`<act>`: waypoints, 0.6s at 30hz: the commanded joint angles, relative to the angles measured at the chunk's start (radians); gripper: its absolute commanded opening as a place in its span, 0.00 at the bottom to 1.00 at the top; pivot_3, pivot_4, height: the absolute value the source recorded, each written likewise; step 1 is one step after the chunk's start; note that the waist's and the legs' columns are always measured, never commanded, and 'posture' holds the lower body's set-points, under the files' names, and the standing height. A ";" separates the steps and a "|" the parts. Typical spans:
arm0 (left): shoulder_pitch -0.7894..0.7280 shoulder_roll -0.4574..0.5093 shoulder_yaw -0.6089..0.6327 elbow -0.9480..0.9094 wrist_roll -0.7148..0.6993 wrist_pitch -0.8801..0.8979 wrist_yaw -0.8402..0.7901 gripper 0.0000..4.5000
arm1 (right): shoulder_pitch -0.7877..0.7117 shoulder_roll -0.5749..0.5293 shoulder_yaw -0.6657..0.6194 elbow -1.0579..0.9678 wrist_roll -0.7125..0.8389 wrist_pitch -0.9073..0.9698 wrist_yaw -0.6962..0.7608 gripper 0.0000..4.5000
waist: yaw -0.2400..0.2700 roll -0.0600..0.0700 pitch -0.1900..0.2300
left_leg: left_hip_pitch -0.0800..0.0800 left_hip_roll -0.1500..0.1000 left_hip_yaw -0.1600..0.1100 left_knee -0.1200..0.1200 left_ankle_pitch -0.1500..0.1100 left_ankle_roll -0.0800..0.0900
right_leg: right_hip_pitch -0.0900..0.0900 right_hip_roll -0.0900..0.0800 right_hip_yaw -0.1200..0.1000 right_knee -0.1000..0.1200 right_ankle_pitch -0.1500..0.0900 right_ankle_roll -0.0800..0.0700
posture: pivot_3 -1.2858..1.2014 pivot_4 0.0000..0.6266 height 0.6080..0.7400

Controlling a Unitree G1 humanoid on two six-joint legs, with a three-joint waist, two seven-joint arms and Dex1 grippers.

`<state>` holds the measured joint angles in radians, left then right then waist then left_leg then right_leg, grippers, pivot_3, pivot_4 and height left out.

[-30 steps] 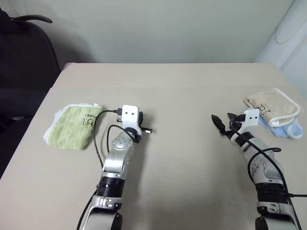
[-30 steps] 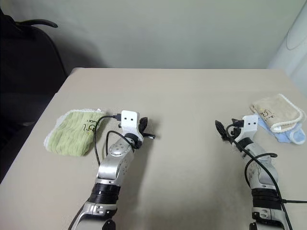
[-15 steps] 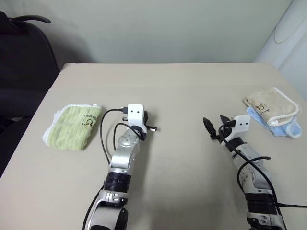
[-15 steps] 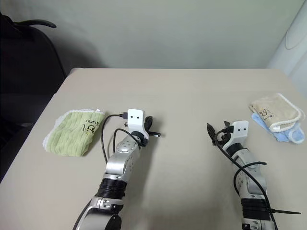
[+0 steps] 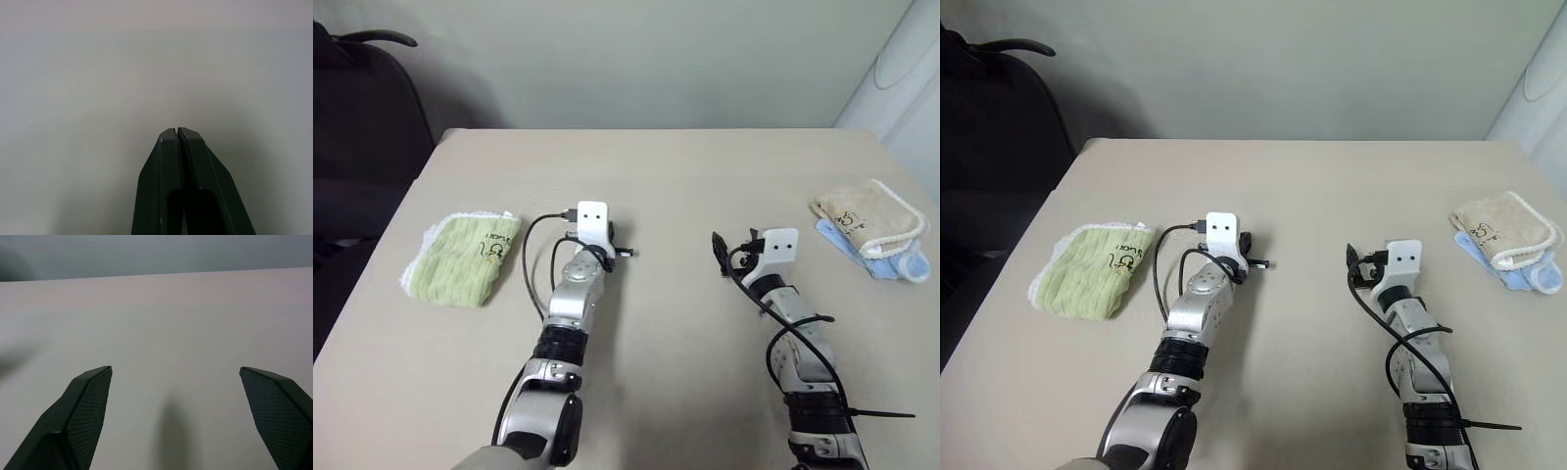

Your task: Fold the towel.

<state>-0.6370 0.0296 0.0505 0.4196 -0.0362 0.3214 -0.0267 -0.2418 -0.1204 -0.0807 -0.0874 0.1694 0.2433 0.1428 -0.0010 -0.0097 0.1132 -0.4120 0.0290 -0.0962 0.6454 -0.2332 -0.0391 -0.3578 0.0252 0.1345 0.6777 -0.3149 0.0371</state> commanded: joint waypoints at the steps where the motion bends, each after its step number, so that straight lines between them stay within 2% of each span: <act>1: -0.032 0.002 -0.023 0.038 0.009 -0.046 -0.027 0.02 | -0.004 0.031 -0.001 -0.019 -0.018 -0.050 -0.044 0.98 | 0.001 0.000 0.000 | 0.000 0.000 0.000 0.000 0.000 0.000 | 0.000 0.000 0.000 0.000 0.000 0.000 | 0.52 0.24 1.00; 18: -0.156 -0.068 -0.001 0.250 -0.004 -0.173 -0.001 0.02 | -0.039 -0.017 -0.035 0.025 -0.015 -0.057 -0.022 0.98 | 0.007 0.000 0.000 | 0.000 -0.001 -0.001 0.001 0.000 0.000 | 0.000 -0.001 0.000 0.000 0.001 0.001 | 0.52 0.24 1.00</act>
<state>-0.7647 -0.0244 0.0560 0.6669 -0.0376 0.1729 -0.0319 -0.2640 -0.1303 -0.1064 -0.0464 0.1526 0.2100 0.1169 0.0058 -0.0098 0.1132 -0.4123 0.0279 -0.0968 0.6459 -0.2332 -0.0392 -0.3574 0.0242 0.1345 0.6773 -0.3142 0.0383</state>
